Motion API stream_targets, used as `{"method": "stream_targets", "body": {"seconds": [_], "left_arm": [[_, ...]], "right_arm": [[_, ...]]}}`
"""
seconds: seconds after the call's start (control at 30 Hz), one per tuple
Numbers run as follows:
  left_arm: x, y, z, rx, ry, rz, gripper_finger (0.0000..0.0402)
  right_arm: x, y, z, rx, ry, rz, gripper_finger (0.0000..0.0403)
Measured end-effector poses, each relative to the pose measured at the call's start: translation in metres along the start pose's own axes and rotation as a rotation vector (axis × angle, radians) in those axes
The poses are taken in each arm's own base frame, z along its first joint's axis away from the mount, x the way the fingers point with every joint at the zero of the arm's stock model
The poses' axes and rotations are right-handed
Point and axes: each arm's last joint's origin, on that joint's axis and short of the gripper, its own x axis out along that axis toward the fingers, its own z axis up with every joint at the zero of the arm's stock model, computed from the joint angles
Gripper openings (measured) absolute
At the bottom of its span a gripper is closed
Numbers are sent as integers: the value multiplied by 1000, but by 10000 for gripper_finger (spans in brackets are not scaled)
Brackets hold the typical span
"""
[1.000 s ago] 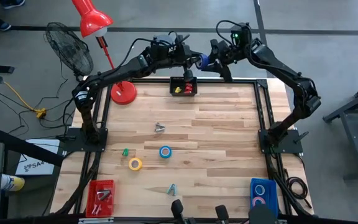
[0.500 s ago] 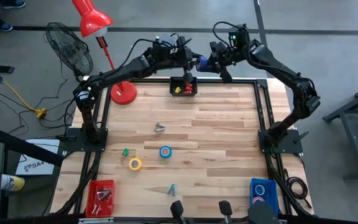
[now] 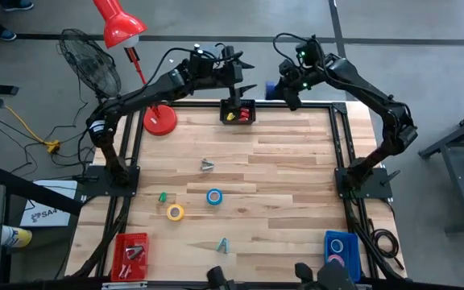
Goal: Pick and place Stapler, Stapler remover, tape
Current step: Put the violet tape into the blue basket
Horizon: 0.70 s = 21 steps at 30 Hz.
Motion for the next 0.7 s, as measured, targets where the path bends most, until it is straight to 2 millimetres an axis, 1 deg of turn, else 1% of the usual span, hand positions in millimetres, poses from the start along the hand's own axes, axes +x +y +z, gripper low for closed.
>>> {"method": "stream_targets", "body": {"seconds": [0.1,0.23,0.43,0.57,0.63,0.7], "left_arm": [[-14,1,3,-1,54,-2,270],[-35,2,8,24,118,-4,265],[-59,-2,9,29,206,-90,254],[-69,-8,3,15,292,-161,252],[-71,-11,-1,13,340,-198,252],[-74,-14,-5,7,388,-232,252]], "right_arm": [[-5,7,-9,87,85,-4,33],[-10,26,-24,158,244,-27,33],[-14,67,-44,258,538,-33,33],[-13,98,-53,354,708,-70,33],[-11,112,-56,399,753,-113,33],[-9,128,-63,461,770,-134,33]]}}
